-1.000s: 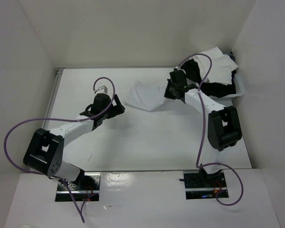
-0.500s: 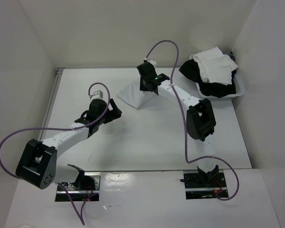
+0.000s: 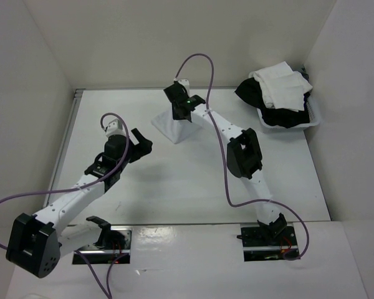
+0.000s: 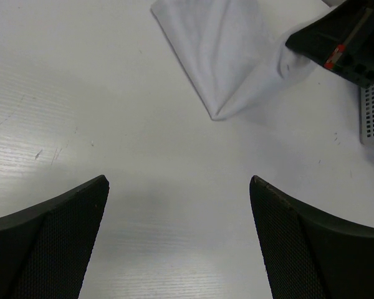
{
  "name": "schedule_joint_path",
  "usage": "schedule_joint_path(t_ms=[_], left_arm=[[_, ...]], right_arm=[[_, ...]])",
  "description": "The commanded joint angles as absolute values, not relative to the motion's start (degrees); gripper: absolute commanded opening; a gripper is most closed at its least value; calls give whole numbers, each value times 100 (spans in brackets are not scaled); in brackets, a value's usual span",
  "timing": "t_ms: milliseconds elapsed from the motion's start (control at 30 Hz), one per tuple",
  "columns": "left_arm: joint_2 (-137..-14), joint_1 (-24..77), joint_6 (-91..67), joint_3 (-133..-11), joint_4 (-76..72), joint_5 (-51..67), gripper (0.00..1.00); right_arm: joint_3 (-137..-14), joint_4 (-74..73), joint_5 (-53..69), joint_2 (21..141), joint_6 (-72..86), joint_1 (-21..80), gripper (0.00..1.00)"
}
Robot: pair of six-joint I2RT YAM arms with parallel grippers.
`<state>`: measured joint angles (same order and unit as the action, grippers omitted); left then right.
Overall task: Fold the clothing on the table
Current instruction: Fold the skirt
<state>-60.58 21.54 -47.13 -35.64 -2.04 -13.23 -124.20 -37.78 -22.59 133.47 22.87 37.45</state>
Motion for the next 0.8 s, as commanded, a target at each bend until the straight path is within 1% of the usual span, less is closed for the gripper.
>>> schedule_joint_path(t_ms=[0,100,133,167,200,233,300,333,367,400,433,500,567,633,667,767], left_arm=[[-5942,2136,-4852,-3489,-114,-1424,100],[-5775,2136,-4904,-3358,-114,-1424,100],[-5653,2136,-4965,-3279,-114,-1476,100],[-5582,2136,-4966,-3226,-114,-1477,100],[-5511,2136,-5027,-3226,-114,-1477,100],[-5363,2136,-5027,-3139,-114,-1529,100],[-5143,2136,-5080,-3041,-114,-1529,100],[-5081,2136,-5080,-2963,-114,-1529,100],[-5028,2136,-5080,-2910,-114,-1529,100],[-4949,2136,-5080,-2909,-114,-1529,100],[-4948,2136,-5080,-2909,-62,-1529,100],[-4887,2136,-5080,-2856,-62,-1477,100],[-4887,2136,-5080,-2856,-62,-1477,100],[-4887,2136,-5080,-2856,-62,-1477,100],[-4939,2136,-5080,-2856,-62,-1477,100],[-4992,2136,-5080,-2856,-114,-1424,100]], right_arm=[[-13208,-4095,-2531,13578,2145,3973,0],[-14287,-4656,-2602,13973,2021,4096,0],[-15205,-4884,-2671,14436,1952,4165,0],[-15840,-5165,-2672,14754,1864,4236,0],[-16621,-5847,-2724,15148,1811,4236,0],[-17786,-6027,-2725,15718,1680,4289,0],[-16512,-5313,-2541,15330,1679,4342,0],[-16506,-5309,-2488,15328,1679,4342,0],[-16749,-5396,-2487,15520,1679,4342,0],[-17718,-5771,-2487,15774,1609,4342,0],[-17875,-5774,-2487,16037,1547,4342,0],[-17308,-5459,-2487,15943,1485,4342,0],[-17847,-5641,-2408,16320,1433,4342,0],[-17719,-5503,-2408,16242,1363,4342,0],[-17962,-5580,-2347,16416,1362,4290,0],[-17964,-5581,-2347,16470,1310,4289,0]])
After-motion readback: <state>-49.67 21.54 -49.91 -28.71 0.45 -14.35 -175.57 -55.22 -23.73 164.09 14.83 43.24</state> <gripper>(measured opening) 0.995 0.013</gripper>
